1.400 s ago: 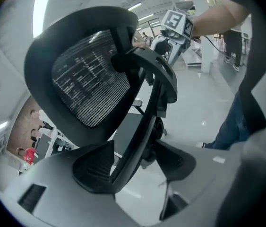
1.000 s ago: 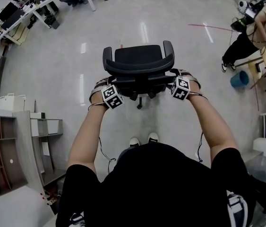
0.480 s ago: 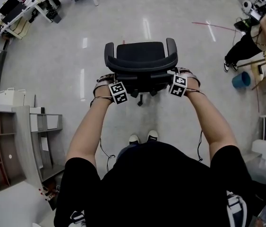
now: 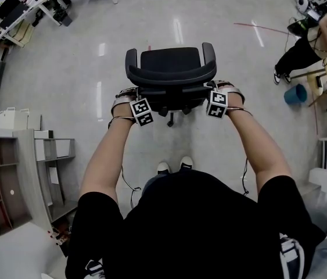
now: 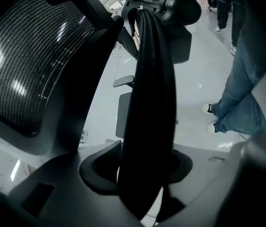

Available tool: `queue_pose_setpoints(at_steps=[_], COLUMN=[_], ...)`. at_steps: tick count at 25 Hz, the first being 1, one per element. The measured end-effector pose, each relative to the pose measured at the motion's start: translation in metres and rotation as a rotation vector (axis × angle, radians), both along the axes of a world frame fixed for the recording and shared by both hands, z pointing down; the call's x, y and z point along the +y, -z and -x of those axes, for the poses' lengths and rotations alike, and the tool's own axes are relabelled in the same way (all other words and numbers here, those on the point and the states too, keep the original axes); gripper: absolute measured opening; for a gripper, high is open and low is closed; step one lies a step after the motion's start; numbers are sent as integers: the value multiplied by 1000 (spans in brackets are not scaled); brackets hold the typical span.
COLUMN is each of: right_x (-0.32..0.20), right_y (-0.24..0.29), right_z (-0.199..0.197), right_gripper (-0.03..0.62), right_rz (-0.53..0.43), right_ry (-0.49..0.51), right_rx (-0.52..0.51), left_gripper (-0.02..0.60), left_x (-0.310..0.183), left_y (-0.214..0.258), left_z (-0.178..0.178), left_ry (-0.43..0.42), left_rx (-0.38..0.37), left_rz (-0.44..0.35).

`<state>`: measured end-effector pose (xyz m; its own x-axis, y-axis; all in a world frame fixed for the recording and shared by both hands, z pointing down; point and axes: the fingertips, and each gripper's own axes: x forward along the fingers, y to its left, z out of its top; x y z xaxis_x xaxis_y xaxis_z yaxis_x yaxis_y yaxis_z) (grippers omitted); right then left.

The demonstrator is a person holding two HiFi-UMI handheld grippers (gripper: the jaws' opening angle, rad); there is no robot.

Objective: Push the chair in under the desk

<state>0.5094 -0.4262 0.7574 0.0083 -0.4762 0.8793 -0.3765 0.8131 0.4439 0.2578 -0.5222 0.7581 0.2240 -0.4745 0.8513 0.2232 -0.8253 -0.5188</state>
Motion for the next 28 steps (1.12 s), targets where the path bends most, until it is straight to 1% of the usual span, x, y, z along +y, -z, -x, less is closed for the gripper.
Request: queue_pose_setpoints(at_steps=[6, 12, 15, 19, 24, 26, 28], right_x=[4, 9, 14, 19, 21, 21, 24], right_y=[-2, -5, -7, -9, -8, -7, -14], right_z=[0, 1, 1, -1, 2, 8, 28], right_gripper=[156, 120, 101, 95, 91, 91, 91], right_rz=[20, 58, 86, 95, 92, 89, 86], right_ry=[20, 47, 60, 71, 75, 79, 82], right_rx=[30, 77, 104, 121, 132, 135, 138], left_gripper=[186, 178, 172, 158, 150, 147, 144], left_x=[0, 2, 6, 14, 19, 22, 27], left_y=[1, -1, -4, -7, -7, -8, -15], left_z=[0, 3, 5, 7, 13, 20, 41], left_ry=[-7, -12, -15, -10, -4, 2, 9], left_rx=[7, -5, -20, -43, -53, -56, -57], left_rz=[-15, -5, 13, 35, 43, 47, 51])
